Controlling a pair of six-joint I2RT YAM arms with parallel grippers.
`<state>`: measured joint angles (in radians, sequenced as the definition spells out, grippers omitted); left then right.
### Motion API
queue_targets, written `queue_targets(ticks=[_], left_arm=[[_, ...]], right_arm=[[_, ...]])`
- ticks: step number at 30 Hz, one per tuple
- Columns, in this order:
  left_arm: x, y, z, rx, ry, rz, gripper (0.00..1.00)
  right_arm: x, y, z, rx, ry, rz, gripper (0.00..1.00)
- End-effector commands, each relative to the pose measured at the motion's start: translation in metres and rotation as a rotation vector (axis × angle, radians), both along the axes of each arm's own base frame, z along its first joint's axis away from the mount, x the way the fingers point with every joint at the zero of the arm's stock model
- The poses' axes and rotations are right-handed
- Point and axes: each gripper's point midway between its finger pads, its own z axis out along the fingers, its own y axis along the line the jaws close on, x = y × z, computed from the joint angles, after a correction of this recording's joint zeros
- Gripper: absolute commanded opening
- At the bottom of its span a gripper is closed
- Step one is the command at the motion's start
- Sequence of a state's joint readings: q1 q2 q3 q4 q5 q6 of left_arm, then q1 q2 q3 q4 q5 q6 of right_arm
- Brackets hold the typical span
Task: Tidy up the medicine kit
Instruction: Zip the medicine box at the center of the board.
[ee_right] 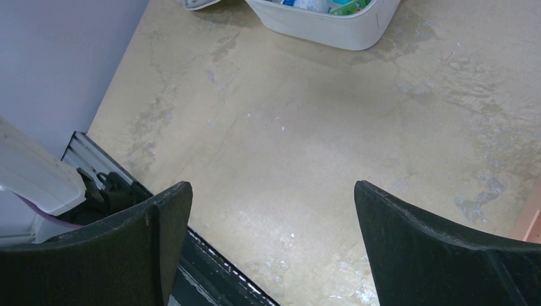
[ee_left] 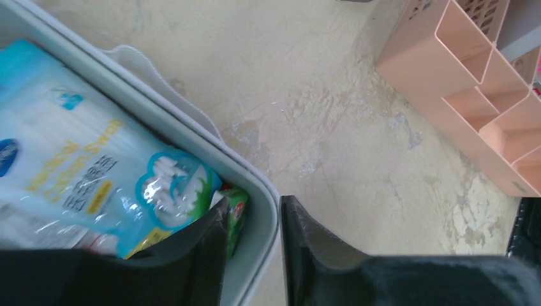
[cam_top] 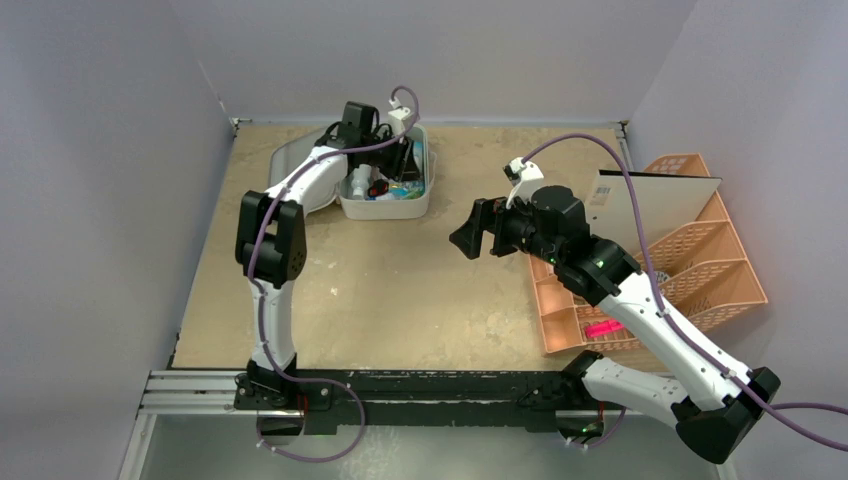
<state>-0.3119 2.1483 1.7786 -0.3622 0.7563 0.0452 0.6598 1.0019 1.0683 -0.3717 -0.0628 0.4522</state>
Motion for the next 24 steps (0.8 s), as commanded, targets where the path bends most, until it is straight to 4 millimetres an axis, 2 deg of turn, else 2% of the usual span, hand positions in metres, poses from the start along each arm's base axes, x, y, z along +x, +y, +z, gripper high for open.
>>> queue_targets(ticks=[1, 2, 4, 7, 10, 12, 16, 21, 24], left_arm=[[0.006, 0.027, 0.083, 0.032, -0.131, 0.151, 0.48], [0.008, 0.036, 0.085, 0.046, -0.138, 0.200, 0.59], [0.014, 0.059, 0.088, 0.080, -0.163, 0.319, 0.71], [0.017, 0.098, 0.092, 0.138, -0.193, 0.481, 0.78], [0.019, 0.153, 0.092, 0.167, -0.071, 0.736, 0.82], [0.008, 0.187, 0.081, 0.172, 0.058, 0.836, 0.83], [-0.006, 0.230, 0.071, -0.039, 0.221, 0.961, 0.84], [-0.016, 0.270, 0.048, -0.334, 0.412, 1.105, 0.81], [-0.022, 0.276, 0.035, -0.399, 0.474, 1.150, 0.81]], right_arm=[[0.002, 0.002, 0.005, 0.037, -0.026, -0.004, 0.99], [0.002, 0.002, 0.004, 0.038, -0.023, -0.004, 0.99], [0.002, 0.003, 0.004, 0.039, -0.019, 0.000, 0.99], [0.001, 0.002, 0.003, 0.039, -0.018, 0.002, 0.99], [0.000, 0.002, 0.004, 0.045, -0.025, 0.003, 0.99], [0.000, 0.003, 0.006, 0.050, -0.029, 0.007, 0.99], [0.001, 0.005, 0.004, 0.053, -0.028, 0.014, 0.99], [0.000, 0.010, 0.000, 0.062, -0.011, 0.030, 0.99], [0.000, 0.013, -0.001, 0.062, 0.000, 0.043, 0.99]])
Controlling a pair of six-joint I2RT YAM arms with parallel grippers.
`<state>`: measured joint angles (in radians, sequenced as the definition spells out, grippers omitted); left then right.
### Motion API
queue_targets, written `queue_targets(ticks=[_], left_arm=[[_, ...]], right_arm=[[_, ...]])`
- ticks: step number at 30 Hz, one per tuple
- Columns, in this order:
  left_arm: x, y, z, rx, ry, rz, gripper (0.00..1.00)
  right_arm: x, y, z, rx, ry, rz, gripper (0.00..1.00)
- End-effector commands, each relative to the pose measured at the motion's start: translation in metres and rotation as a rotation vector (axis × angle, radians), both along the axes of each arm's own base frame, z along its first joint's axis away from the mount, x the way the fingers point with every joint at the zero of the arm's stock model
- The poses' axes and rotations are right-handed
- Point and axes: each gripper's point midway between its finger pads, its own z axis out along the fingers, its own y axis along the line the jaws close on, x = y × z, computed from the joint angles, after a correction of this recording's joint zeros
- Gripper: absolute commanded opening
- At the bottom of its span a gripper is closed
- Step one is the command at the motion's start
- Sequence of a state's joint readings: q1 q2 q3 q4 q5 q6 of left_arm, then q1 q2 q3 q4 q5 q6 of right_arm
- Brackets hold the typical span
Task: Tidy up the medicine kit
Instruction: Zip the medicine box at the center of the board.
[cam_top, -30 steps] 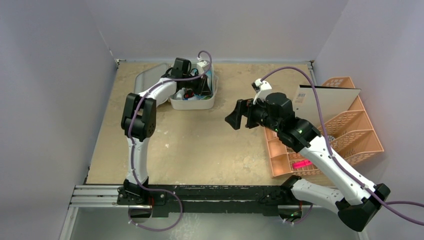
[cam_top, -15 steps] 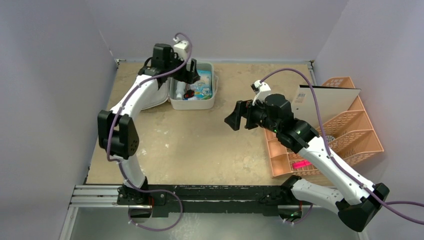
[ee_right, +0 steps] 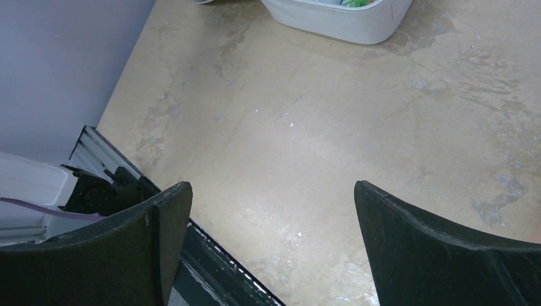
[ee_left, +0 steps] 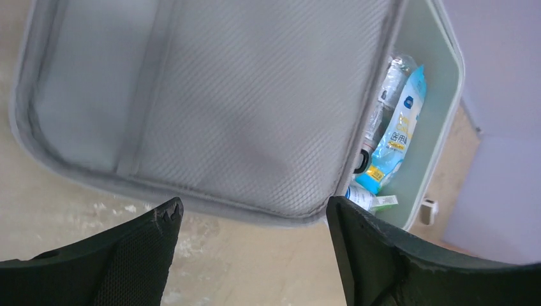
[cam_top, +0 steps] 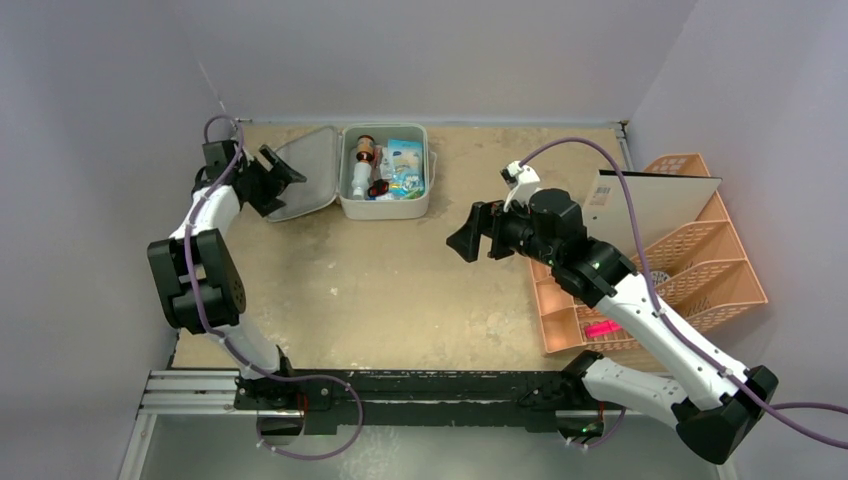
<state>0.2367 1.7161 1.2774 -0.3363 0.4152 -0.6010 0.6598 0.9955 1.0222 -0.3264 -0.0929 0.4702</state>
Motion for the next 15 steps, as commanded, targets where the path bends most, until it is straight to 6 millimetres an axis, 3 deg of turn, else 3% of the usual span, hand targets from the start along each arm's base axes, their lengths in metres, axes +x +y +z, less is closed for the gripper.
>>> queue_targets(ticks=[1, 15], left_arm=[[0.001, -0.014, 0.024, -0.214, -0.065, 0.083, 0.81], [-0.012, 0.007, -0.005, -0.401, -0.007, 0.451, 0.84]], right_arm=[[0.002, 0.007, 0.007, 0.035, -0.013, 0.023, 0.99], [0.004, 0.011, 0.004, 0.046, 0.000, 0.023, 0.99]])
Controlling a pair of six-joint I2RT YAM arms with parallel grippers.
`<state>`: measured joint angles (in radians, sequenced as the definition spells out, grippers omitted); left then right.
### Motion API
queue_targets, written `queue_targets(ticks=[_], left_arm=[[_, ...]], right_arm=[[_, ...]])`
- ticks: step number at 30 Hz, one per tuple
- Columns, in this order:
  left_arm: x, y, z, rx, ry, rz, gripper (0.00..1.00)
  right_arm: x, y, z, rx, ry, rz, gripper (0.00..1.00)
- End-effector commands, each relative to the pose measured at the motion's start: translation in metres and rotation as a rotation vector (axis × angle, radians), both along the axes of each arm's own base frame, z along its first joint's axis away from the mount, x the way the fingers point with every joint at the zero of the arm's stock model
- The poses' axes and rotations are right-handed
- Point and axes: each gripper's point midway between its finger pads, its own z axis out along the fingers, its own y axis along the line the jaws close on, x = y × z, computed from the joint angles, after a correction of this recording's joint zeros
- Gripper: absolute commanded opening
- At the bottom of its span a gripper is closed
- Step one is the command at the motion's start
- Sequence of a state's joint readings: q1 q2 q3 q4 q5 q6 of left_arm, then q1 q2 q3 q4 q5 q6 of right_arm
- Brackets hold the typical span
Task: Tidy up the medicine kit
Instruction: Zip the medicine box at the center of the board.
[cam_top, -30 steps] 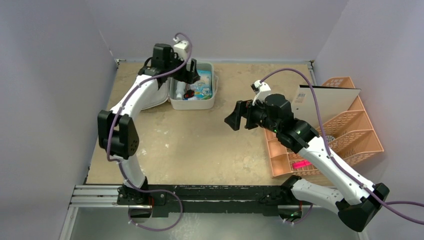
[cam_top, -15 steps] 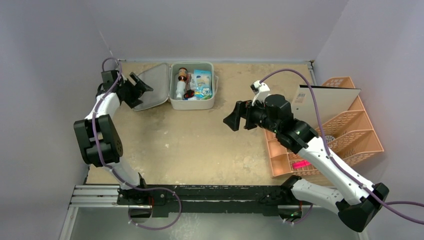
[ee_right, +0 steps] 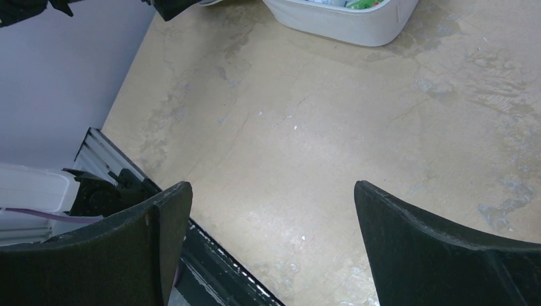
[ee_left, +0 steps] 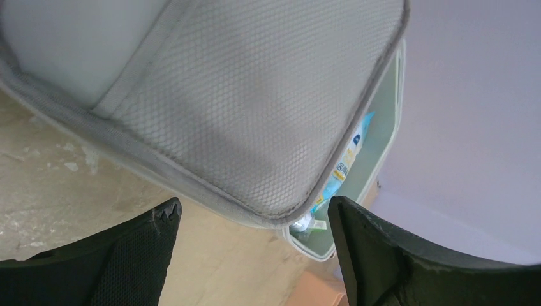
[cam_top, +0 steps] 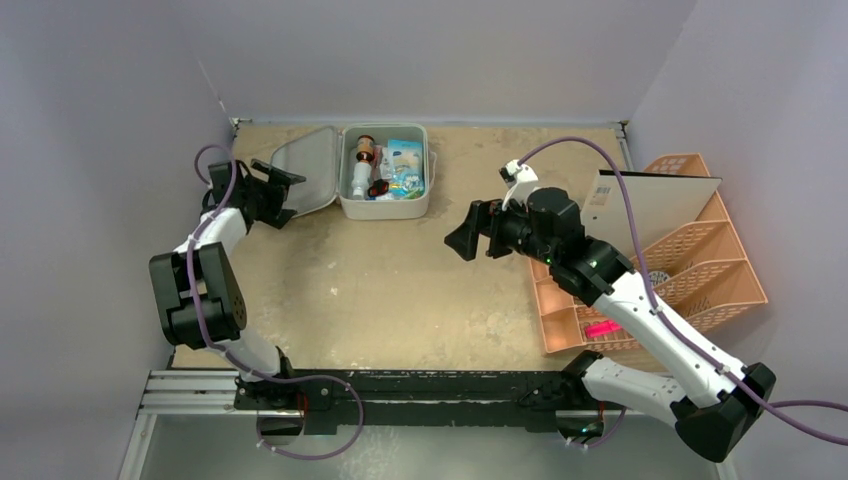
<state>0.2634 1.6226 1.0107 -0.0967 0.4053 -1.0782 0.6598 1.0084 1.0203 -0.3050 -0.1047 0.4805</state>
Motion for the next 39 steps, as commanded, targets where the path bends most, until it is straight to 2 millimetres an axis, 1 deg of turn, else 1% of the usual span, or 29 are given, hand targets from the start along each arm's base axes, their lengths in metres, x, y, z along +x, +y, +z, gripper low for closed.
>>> queue_targets(ticks=[1, 3, 8, 11, 14, 17, 20, 22, 25, 30, 33, 39], left_arm=[[0.004, 0.011, 0.008, -0.061, -0.038, 0.143, 0.84], [0.006, 0.011, 0.002, -0.070, -0.056, 0.148, 0.84], [0.008, 0.007, -0.018, -0.098, -0.020, 0.125, 0.84], [0.012, 0.006, -0.028, -0.149, -0.033, 0.162, 0.84], [0.021, 0.006, -0.034, -0.204, -0.038, 0.190, 0.83], [0.030, 0.002, -0.035, -0.230, -0.046, 0.203, 0.83], [0.036, -0.002, -0.030, -0.221, -0.063, 0.198, 0.83], [0.038, -0.002, -0.029, -0.207, -0.063, 0.208, 0.80], [0.040, 0.003, -0.028, -0.191, -0.085, 0.225, 0.70], [0.037, 0.013, -0.024, -0.109, -0.099, 0.240, 0.41], [0.034, 0.019, -0.018, -0.049, -0.105, 0.249, 0.24], [0.027, 0.028, 0.003, 0.080, -0.148, 0.224, 0.09]], right_arm=[[0.002, 0.007, 0.004, 0.032, -0.003, 0.018, 0.99], [0.001, 0.008, 0.003, 0.034, 0.003, 0.027, 0.99], [-0.001, 0.008, 0.005, 0.031, 0.004, 0.038, 0.99], [-0.001, 0.010, 0.005, 0.035, 0.008, 0.040, 0.99], [-0.002, 0.012, 0.005, 0.041, 0.015, 0.050, 0.99], [-0.001, 0.014, 0.005, 0.043, 0.021, 0.055, 0.99], [0.001, 0.017, 0.003, 0.043, 0.031, 0.058, 0.99], [0.002, 0.018, 0.002, 0.046, 0.035, 0.059, 0.99], [0.004, 0.021, -0.001, 0.047, 0.052, 0.056, 0.99], [0.007, 0.021, -0.005, 0.040, 0.074, 0.040, 0.99], [0.007, 0.021, -0.005, 0.040, 0.070, 0.040, 0.99], [0.008, 0.022, -0.006, 0.039, 0.073, 0.042, 0.99]])
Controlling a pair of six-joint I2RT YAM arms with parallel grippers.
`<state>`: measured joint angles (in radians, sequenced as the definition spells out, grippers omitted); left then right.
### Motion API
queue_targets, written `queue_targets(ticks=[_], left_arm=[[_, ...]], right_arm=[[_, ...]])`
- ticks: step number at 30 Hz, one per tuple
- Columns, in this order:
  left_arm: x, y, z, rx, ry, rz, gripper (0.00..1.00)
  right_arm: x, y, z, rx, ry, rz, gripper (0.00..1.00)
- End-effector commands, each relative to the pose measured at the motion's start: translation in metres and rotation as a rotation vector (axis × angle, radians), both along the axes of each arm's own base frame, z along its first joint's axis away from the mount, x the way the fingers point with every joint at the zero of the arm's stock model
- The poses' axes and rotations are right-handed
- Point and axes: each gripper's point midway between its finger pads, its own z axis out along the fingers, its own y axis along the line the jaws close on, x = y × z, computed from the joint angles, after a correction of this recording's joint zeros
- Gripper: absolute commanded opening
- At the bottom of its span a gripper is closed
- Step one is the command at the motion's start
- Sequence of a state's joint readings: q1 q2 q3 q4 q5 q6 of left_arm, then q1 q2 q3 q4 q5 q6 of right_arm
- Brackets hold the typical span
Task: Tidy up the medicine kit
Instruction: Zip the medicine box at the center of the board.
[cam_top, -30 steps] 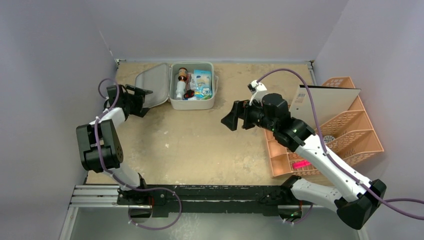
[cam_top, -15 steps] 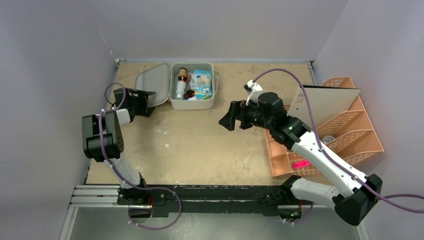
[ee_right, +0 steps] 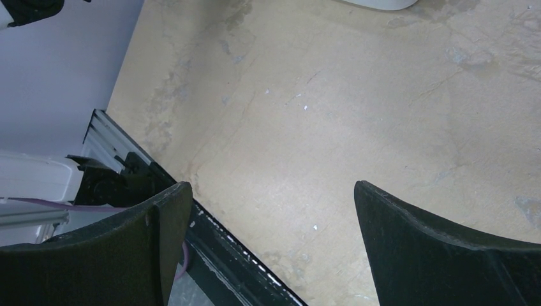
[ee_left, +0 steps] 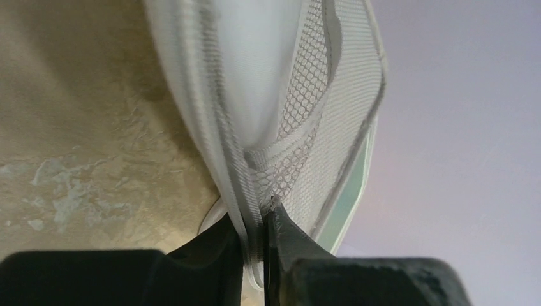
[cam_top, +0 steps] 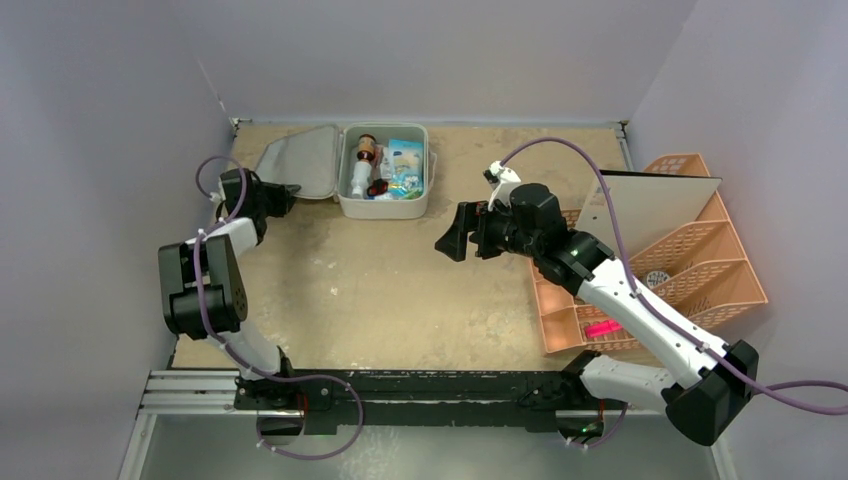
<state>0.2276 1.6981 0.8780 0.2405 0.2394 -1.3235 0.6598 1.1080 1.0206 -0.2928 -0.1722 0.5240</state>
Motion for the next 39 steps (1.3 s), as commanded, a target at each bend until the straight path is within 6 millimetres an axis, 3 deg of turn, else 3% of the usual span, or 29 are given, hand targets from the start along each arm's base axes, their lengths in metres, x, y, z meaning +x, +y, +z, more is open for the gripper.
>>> queue_targets(ticks=[1, 5, 12, 15, 22, 27, 35, 39], left_arm=[[-0.001, 0.017, 0.034, 0.186, -0.066, -0.009, 0.06], [-0.008, 0.025, 0.052, 0.309, -0.089, -0.021, 0.00], [-0.023, 0.029, 0.094, 0.572, -0.161, -0.132, 0.00], [-0.038, 0.030, 0.100, 0.662, -0.118, -0.192, 0.00], [-0.065, 0.022, 0.109, 0.763, -0.092, -0.304, 0.16], [-0.069, 0.001, 0.129, 0.760, -0.184, -0.410, 0.38], [-0.079, -0.032, 0.158, 0.718, -0.296, -0.550, 0.52], [-0.082, -0.045, 0.171, 0.706, -0.341, -0.607, 0.53]], right_arm=[[0.006, 0.004, 0.021, 0.043, -0.043, -0.001, 0.99], [0.005, 0.001, 0.023, 0.039, -0.053, -0.005, 0.99], [0.000, -0.002, 0.027, 0.047, -0.060, -0.005, 0.99], [-0.001, -0.002, 0.027, 0.053, -0.059, -0.003, 0.99], [-0.005, 0.002, 0.029, 0.077, -0.048, 0.017, 0.99], [-0.007, 0.000, 0.032, 0.086, -0.054, 0.013, 0.99], [-0.007, -0.005, 0.030, 0.077, -0.048, -0.016, 0.99], [-0.008, -0.003, 0.031, 0.088, -0.041, -0.012, 0.99]])
